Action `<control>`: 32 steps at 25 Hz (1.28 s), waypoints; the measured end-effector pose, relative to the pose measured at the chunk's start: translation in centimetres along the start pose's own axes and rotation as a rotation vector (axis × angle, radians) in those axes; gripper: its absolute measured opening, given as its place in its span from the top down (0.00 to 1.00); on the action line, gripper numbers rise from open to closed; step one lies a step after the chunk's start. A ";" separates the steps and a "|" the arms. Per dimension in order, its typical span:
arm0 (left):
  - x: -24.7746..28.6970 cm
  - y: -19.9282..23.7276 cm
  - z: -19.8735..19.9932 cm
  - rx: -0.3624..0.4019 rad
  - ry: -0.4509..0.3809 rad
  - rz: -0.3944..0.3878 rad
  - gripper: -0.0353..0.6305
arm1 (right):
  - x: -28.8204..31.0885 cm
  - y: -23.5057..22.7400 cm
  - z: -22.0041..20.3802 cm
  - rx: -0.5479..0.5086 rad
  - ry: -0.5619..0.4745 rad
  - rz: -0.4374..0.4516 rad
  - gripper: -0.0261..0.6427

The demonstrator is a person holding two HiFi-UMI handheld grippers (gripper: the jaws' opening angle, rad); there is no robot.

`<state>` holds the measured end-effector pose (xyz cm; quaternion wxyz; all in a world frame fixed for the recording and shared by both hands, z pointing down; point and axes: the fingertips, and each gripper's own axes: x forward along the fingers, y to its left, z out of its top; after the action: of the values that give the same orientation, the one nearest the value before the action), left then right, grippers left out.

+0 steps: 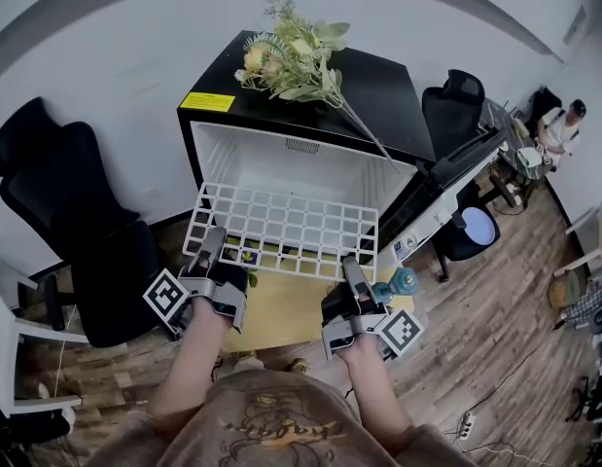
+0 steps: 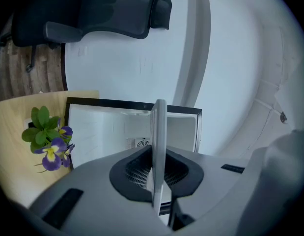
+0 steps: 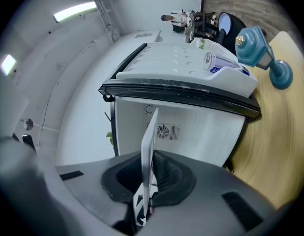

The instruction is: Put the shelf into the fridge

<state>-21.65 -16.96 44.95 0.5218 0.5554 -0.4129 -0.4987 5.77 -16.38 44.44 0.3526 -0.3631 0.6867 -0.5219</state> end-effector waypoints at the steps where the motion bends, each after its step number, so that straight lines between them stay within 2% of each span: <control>1: 0.3 0.0 0.1 -0.001 0.006 -0.001 0.87 | 0.1 0.0 0.1 -0.004 -0.005 -0.003 0.92; 10: 1.3 -0.1 -0.7 0.004 0.053 -0.004 0.87 | 0.5 -0.3 1.3 -0.004 -0.048 -0.012 0.92; 32: 1.7 -0.3 -0.5 0.043 0.050 0.006 0.87 | 0.8 -0.9 1.2 0.053 -0.049 -0.012 0.92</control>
<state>-20.95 -18.51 44.41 0.5212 0.5776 -0.4121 -0.4742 6.48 -17.81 45.02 0.3756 -0.3704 0.6615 -0.5330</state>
